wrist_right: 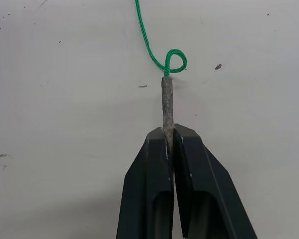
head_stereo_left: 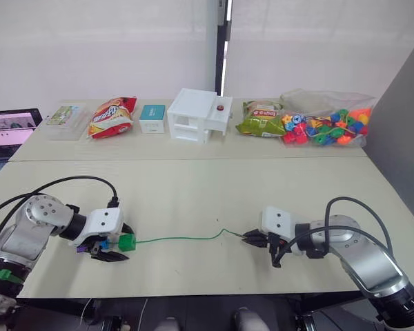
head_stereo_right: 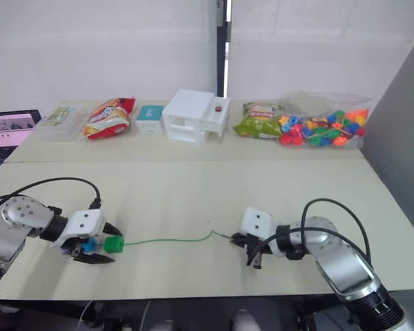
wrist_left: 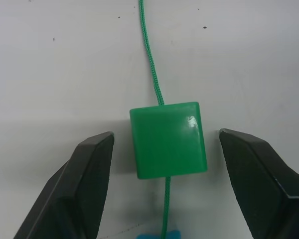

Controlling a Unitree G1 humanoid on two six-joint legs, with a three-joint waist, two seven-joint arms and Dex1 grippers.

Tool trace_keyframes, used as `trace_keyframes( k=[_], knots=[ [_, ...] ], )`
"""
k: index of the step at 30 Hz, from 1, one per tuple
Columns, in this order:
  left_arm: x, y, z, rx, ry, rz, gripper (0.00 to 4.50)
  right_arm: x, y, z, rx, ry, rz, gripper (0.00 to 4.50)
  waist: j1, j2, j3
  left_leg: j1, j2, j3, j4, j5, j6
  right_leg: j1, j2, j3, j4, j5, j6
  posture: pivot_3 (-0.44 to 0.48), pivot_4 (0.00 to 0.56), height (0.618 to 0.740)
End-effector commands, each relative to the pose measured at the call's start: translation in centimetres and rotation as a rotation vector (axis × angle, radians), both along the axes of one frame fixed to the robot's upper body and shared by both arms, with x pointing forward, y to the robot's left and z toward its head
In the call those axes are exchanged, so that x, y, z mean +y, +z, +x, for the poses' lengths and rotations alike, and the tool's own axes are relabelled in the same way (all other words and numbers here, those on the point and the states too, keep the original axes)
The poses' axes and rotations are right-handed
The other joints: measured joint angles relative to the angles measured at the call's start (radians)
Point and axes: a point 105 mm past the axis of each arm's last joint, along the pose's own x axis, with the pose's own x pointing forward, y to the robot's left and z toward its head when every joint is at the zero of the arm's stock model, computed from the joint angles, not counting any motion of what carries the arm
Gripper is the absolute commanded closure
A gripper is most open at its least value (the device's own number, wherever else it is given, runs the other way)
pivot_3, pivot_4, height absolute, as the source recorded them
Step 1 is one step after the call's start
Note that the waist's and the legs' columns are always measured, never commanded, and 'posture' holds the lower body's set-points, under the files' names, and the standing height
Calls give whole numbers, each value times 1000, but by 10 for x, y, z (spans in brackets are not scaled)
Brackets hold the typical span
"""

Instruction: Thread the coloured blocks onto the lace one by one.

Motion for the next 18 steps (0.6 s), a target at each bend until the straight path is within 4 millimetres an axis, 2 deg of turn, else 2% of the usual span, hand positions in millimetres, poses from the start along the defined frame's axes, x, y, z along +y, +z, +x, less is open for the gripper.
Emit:
trace_keyframes(
  k=[1, 6, 9, 13, 18],
  knots=[
    [3, 30, 4, -46, 1, 40, 1054, 8, 8, -2, -36, 17, 36, 4500, 0, 0, 0, 0, 0, 0, 0, 0, 0, 0, 0, 0, 0, 0, 0, 0, 150, 740],
    [9, 48, -5, 6, -8, 198, 1054, 13, 8, 0, -37, 19, 48, 4500, -2, -1, 0, 0, 0, 0, 0, 0, 0, 0, 0, 0, 0, 0, 0, 0, 150, 740],
    [0, 62, -18, 105, 13, 211, 1054, 16, 5, 1, -39, 18, 51, 4500, -3, -3, 2, 0, 0, 0, -1, 0, 0, 0, 0, 0, 0, 0, 0, 0, 150, 740],
    [0, 58, -12, 152, 83, 366, 1054, 20, 4, 3, -42, 13, 61, 4500, 1, -4, 4, 0, -1, -1, 0, 0, 0, 1, 1, 0, 0, -1, 1, 0, 150, 740],
    [-11, 43, 4, 163, 87, 384, 1054, 26, 5, 0, -43, 10, 77, 4500, 0, -5, 4, -1, 0, -1, 0, 0, 0, 0, 1, 0, 0, -1, 1, 0, 150, 740]
  ],
)
